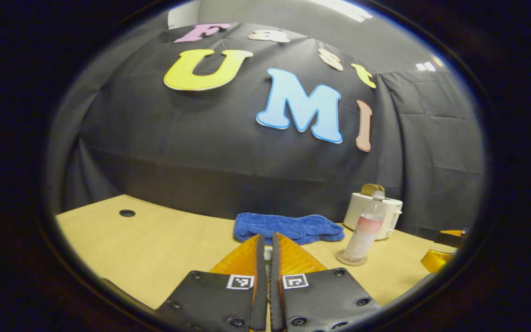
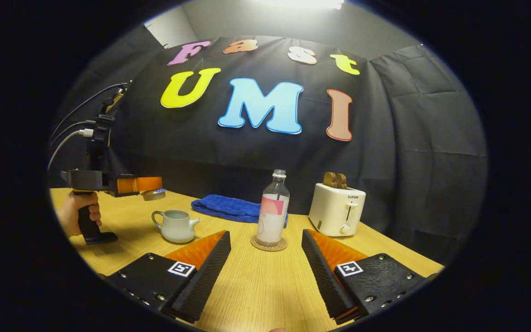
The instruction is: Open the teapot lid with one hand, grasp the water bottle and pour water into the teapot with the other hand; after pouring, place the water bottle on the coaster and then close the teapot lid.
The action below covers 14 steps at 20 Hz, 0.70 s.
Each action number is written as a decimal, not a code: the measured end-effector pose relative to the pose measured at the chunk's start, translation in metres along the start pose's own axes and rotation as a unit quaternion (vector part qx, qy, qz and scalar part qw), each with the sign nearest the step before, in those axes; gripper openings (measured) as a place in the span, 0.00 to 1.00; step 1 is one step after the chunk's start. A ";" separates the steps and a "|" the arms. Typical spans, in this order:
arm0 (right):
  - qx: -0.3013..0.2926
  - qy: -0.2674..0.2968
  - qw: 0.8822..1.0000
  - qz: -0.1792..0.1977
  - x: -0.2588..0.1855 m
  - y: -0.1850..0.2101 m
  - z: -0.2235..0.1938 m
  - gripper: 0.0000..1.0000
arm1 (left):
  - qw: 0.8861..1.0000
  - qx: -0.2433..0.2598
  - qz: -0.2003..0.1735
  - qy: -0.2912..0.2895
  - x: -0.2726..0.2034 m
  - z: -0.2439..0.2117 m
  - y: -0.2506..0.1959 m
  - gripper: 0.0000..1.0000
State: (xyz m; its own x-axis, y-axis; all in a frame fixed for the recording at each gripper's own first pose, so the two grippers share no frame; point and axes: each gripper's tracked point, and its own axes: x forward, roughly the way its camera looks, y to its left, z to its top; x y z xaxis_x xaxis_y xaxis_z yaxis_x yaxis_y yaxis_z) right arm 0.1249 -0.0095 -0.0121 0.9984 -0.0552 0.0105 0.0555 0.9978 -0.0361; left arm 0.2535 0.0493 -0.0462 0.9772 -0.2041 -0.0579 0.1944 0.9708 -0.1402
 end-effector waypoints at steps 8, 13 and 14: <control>0.017 0.008 1.000 0.010 0.001 0.003 -0.003 0.96 | 0.998 0.048 -0.003 0.031 0.026 -0.029 -0.025 0.12; 0.016 0.014 1.000 0.015 0.001 0.006 -0.005 0.96 | 0.998 0.059 0.000 0.034 0.029 -0.035 -0.029 0.08; 0.016 0.015 1.000 0.014 0.002 0.006 -0.007 0.96 | 0.998 0.057 0.000 0.033 0.029 -0.035 -0.029 0.08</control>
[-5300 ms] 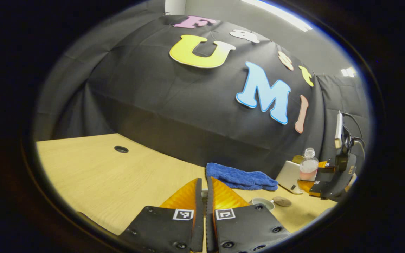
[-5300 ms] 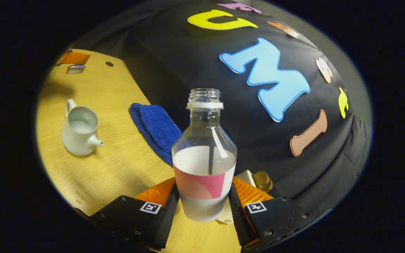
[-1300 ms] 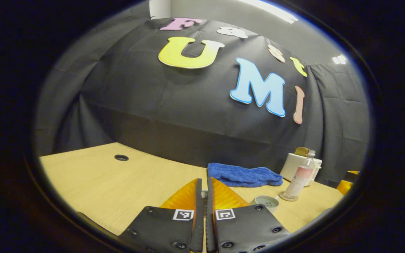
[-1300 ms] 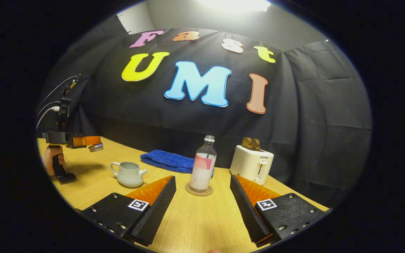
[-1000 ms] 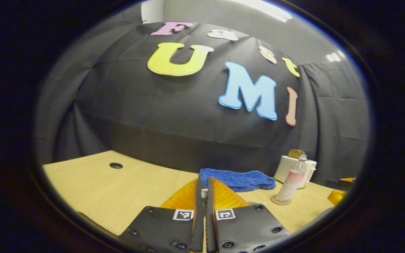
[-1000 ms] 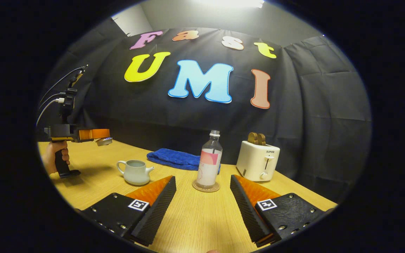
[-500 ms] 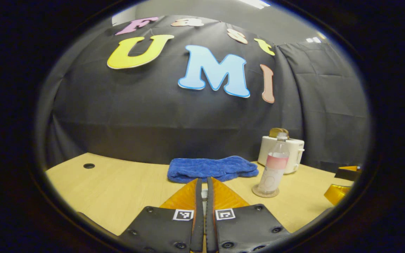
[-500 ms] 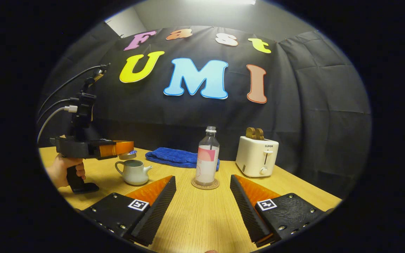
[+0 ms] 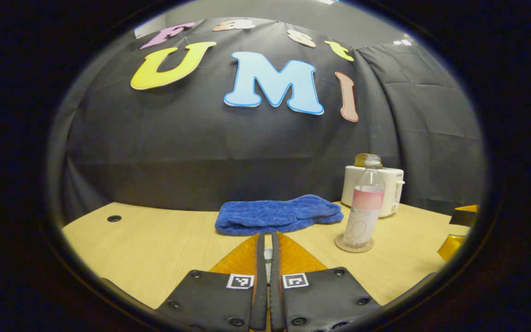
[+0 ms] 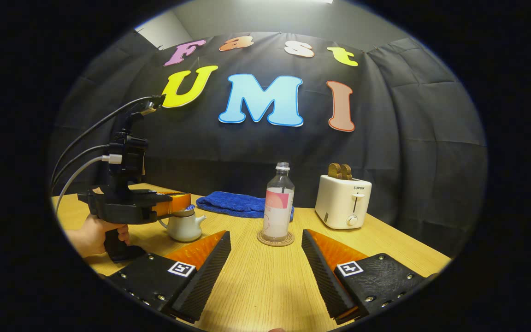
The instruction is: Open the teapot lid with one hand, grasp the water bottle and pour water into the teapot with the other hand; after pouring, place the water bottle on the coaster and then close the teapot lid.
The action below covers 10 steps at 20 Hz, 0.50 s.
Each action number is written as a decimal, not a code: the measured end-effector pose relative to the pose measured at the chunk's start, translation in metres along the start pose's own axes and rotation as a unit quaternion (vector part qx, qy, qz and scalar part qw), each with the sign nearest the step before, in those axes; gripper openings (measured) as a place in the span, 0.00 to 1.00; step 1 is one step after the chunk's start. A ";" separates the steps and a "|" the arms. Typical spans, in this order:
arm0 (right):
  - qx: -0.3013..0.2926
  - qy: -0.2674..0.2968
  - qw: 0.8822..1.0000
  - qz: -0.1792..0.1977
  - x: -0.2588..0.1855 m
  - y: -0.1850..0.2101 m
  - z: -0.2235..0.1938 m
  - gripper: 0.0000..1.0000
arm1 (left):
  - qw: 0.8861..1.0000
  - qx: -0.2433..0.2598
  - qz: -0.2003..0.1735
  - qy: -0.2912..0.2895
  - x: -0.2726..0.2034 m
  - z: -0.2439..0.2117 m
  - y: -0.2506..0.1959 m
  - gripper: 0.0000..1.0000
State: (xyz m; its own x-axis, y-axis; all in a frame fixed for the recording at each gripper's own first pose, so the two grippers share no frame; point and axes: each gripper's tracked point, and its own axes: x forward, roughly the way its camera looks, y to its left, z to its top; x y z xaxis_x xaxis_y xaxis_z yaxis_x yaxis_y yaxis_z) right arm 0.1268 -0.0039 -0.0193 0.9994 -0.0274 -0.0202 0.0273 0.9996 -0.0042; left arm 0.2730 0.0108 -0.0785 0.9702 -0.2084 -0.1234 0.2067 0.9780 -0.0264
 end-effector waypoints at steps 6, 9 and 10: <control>-0.004 0.006 1.000 -0.001 0.002 0.001 -0.003 0.96 | 1.000 0.005 0.002 0.013 0.004 -0.008 -0.003 0.12; -0.005 0.009 1.000 -0.001 0.002 0.001 -0.005 0.96 | 1.000 0.010 0.005 0.020 0.004 -0.008 -0.004 0.12; -0.005 0.010 1.000 -0.001 0.003 0.001 -0.006 0.96 | 1.000 0.011 0.005 0.021 0.004 -0.009 -0.005 0.14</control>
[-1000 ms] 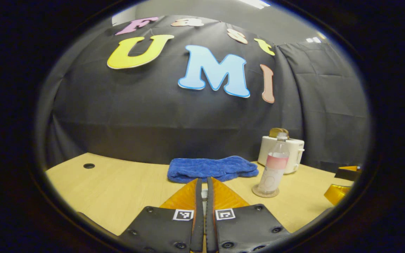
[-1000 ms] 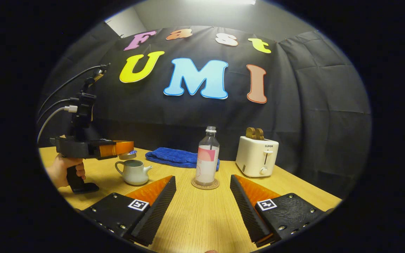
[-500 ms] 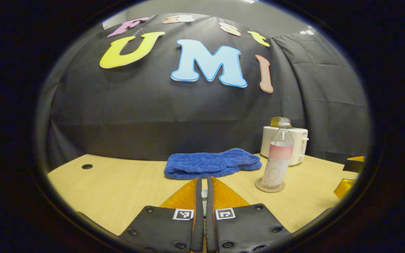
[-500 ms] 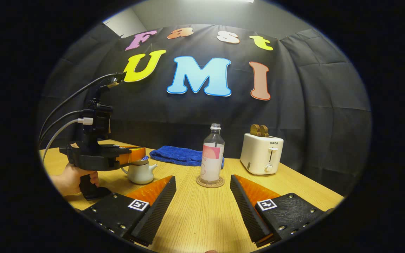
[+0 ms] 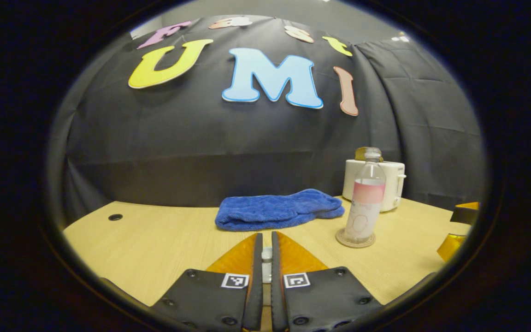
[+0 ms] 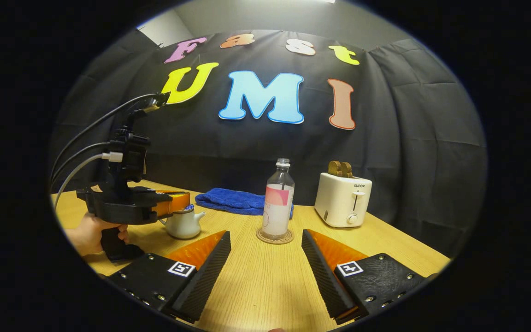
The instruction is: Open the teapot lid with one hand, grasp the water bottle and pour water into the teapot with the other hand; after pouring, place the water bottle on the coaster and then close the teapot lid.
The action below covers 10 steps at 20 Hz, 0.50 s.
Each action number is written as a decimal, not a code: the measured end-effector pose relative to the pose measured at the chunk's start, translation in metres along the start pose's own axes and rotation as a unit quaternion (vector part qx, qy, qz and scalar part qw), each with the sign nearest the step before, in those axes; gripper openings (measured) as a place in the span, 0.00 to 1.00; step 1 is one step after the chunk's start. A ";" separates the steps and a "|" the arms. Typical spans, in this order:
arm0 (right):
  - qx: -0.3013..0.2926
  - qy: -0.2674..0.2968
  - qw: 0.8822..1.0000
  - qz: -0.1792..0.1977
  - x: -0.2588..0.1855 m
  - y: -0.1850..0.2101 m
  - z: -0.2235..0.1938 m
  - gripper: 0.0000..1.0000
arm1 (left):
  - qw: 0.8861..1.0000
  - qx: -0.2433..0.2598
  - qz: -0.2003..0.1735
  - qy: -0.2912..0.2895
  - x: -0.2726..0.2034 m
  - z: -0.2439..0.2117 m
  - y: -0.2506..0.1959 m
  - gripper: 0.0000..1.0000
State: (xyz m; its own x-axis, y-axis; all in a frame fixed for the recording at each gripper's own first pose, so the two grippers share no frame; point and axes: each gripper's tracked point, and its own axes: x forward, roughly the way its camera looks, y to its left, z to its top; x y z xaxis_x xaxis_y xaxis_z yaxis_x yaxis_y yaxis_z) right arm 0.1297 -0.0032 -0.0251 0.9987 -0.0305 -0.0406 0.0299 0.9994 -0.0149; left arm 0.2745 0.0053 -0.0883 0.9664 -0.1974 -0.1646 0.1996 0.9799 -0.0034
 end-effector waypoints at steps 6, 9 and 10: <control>-0.004 -0.004 1.000 -0.005 -0.001 -0.002 0.001 0.96 | 1.000 -0.001 0.017 -0.017 -0.021 0.011 0.006 0.23; -0.002 -0.006 1.000 -0.004 -0.002 -0.001 0.002 0.96 | 0.999 -0.012 0.030 -0.028 -0.042 0.014 0.010 0.23; -0.002 -0.008 1.000 -0.004 -0.002 -0.001 0.003 0.96 | 0.999 -0.009 0.033 -0.029 -0.052 0.014 0.008 0.23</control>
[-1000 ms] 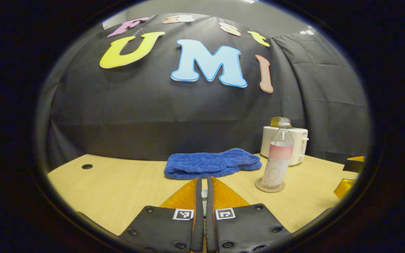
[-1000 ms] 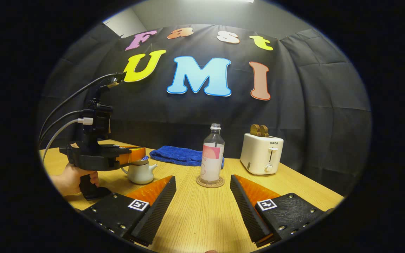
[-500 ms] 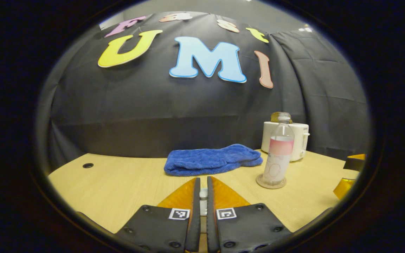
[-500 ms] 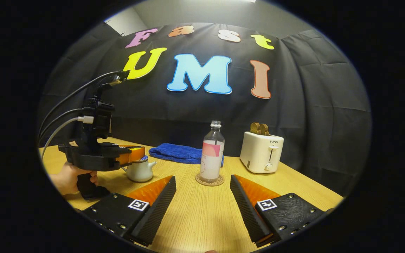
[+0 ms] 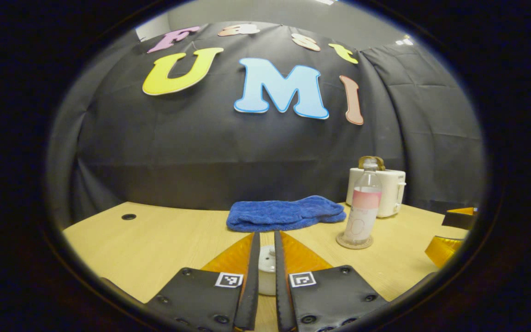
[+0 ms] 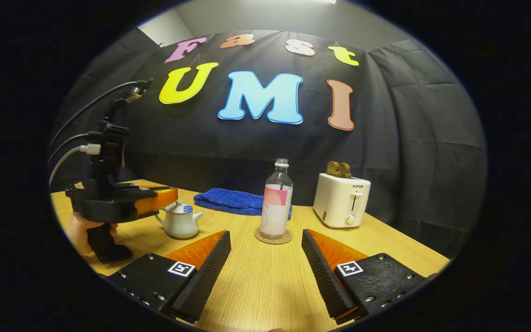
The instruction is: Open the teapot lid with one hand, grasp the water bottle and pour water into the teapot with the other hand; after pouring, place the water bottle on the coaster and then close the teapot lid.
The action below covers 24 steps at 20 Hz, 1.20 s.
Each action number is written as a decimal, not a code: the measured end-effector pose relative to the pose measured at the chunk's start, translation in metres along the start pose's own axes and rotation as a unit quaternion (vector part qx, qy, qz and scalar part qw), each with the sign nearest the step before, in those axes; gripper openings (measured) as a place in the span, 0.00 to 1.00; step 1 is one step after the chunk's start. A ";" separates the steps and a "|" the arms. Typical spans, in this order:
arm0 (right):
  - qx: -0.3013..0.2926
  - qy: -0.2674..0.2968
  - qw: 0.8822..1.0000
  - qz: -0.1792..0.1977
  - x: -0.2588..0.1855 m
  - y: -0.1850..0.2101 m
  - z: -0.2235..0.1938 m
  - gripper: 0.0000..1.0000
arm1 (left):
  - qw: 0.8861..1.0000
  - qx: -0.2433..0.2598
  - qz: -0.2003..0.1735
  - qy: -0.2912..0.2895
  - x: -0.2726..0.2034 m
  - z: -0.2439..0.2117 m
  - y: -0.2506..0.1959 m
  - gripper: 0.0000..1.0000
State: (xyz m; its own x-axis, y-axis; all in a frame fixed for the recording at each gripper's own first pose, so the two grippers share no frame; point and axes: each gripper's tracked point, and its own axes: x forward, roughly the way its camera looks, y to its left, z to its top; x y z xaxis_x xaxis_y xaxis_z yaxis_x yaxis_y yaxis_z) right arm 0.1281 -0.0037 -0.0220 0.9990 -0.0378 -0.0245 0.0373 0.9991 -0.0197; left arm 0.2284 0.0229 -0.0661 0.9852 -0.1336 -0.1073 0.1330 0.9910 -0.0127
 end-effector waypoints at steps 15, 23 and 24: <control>-0.016 -0.032 0.999 0.002 -0.057 -0.003 0.025 0.96 | 0.998 0.022 -0.002 -0.053 -0.142 0.032 -0.042 0.23; -0.008 -0.032 0.999 -0.007 -0.111 -0.030 0.023 0.96 | 0.998 0.013 0.006 -0.068 -0.196 0.032 -0.068 0.32; -0.009 -0.032 0.999 -0.008 -0.116 -0.030 0.021 0.96 | 0.998 0.011 0.007 -0.067 -0.202 0.031 -0.070 0.35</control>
State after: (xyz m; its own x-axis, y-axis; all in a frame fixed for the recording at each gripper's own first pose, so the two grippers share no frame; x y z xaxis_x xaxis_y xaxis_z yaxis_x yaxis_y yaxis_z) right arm 0.0118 -0.0291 0.0021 0.9979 -0.0521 0.0395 0.0536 0.9978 -0.0381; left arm 0.0233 -0.0200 -0.0131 0.9923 -0.1209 0.0273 0.1207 0.9926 0.0095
